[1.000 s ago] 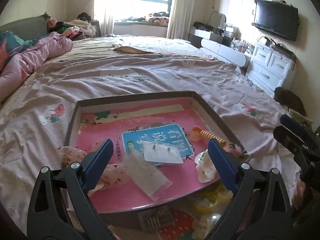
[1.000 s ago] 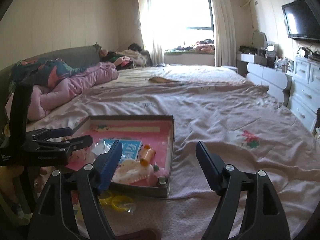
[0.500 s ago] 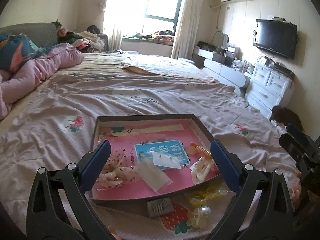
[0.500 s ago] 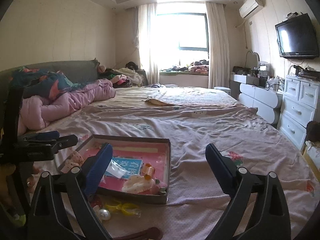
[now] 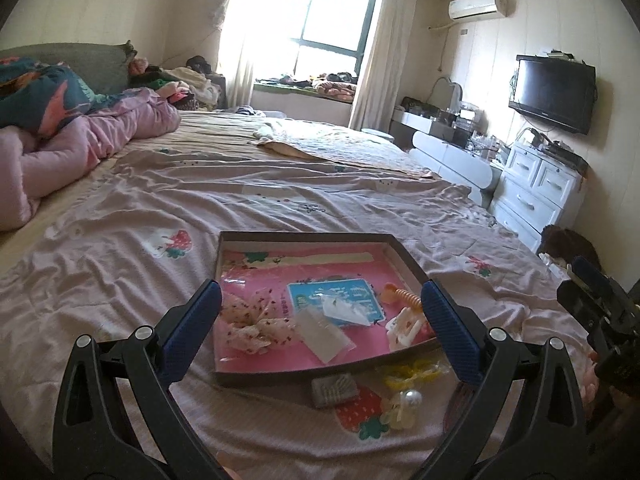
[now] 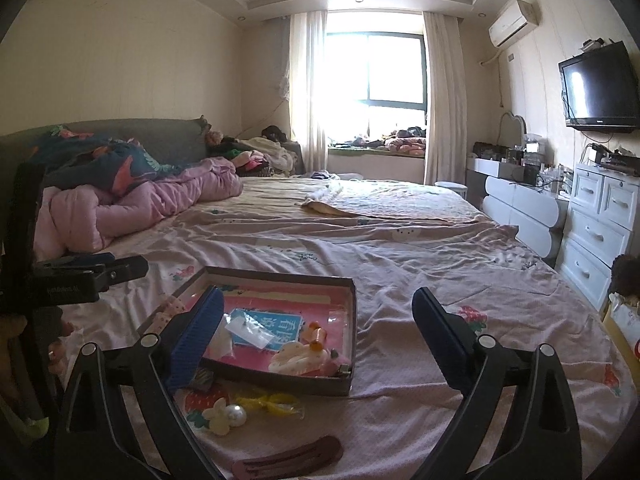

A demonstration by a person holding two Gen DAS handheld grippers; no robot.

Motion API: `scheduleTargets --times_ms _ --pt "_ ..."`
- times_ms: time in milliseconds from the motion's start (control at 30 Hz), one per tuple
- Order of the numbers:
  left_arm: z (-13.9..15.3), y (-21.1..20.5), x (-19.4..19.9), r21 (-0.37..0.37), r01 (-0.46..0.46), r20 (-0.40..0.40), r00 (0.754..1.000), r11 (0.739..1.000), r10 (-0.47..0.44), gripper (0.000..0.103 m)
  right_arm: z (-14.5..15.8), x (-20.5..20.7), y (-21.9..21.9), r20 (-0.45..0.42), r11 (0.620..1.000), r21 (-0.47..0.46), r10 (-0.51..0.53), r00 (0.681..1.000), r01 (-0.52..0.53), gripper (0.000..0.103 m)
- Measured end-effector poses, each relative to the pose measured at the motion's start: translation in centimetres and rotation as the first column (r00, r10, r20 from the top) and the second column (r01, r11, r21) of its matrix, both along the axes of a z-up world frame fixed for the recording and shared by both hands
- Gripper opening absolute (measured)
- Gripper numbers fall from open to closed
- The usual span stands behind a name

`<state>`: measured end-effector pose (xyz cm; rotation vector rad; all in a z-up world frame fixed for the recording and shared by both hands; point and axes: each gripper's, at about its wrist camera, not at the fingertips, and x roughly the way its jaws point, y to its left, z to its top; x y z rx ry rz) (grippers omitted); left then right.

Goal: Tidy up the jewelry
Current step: 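Open and lift both tools away from the tray, then grasp the dark red comb with the right tool while the left tool grasps the pearl flower ornament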

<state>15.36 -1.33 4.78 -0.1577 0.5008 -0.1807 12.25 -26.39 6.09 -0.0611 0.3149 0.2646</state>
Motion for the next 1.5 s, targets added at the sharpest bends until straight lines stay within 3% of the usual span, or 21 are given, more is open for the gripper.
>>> scheduleTargets --times_ms 900,1167,1500 --pt "-2.2 4.3 -5.7 0.018 -0.057 0.008 0.998 0.998 0.057 0.091 -2.6 -3.1 2.8 -0.052 0.996 -0.079 0.042 0.998 -0.046 0.092" --pt "-4.1 2.8 -5.5 0.049 -0.011 -0.04 0.999 0.999 0.013 0.091 -4.9 -2.8 3.0 -0.118 0.994 -0.094 0.047 0.992 -0.058 0.092" --pt "-7.7 -1.3 -3.6 0.075 0.136 -0.142 0.982 0.988 -0.124 0.091 -9.4 -0.2 0.8 -0.297 0.998 -0.063 -0.004 0.955 -0.015 0.092"
